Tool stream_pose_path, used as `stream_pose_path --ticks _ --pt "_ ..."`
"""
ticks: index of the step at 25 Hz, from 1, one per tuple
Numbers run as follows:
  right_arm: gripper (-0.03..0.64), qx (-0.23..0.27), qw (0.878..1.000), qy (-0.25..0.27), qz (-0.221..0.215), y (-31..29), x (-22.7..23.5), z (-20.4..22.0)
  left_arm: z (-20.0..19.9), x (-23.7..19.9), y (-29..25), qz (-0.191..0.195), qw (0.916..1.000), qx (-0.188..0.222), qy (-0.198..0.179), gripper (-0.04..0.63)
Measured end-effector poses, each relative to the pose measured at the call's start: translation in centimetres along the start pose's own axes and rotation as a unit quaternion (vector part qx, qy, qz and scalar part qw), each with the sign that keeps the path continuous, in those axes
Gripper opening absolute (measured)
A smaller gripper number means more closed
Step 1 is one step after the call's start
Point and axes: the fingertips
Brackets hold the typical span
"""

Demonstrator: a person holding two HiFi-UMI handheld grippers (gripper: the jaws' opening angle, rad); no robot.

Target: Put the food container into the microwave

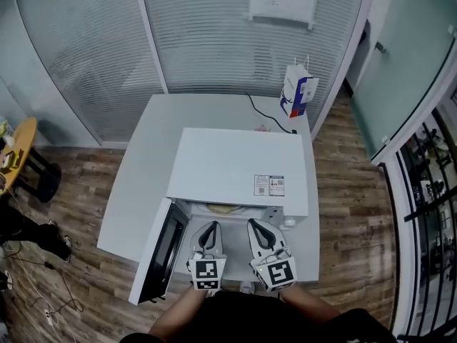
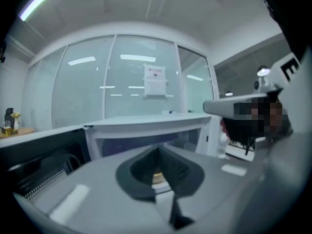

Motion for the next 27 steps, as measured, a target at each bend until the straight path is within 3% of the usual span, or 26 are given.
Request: stream_pose_path --ticks 14,27 --pt "0.006 0.019 0.999 0.031 0.017 0.2 1.4 -2.7 -2.4 0.2 -1.1 0.004 0.9995 0.029 0.009 0.006" --pt "0.006 0.032 0.999 0.032 0.021 0.7 1.0 -3.4 -2.6 0.8 -0.5 0.01 0.9996 0.026 0.008 0.006"
Point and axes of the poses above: the fingertips, and each gripper's own axes: y backward along the fingers, x to its right, z out of its underside, and after that the axes turned 11 degrees about x, right-handed
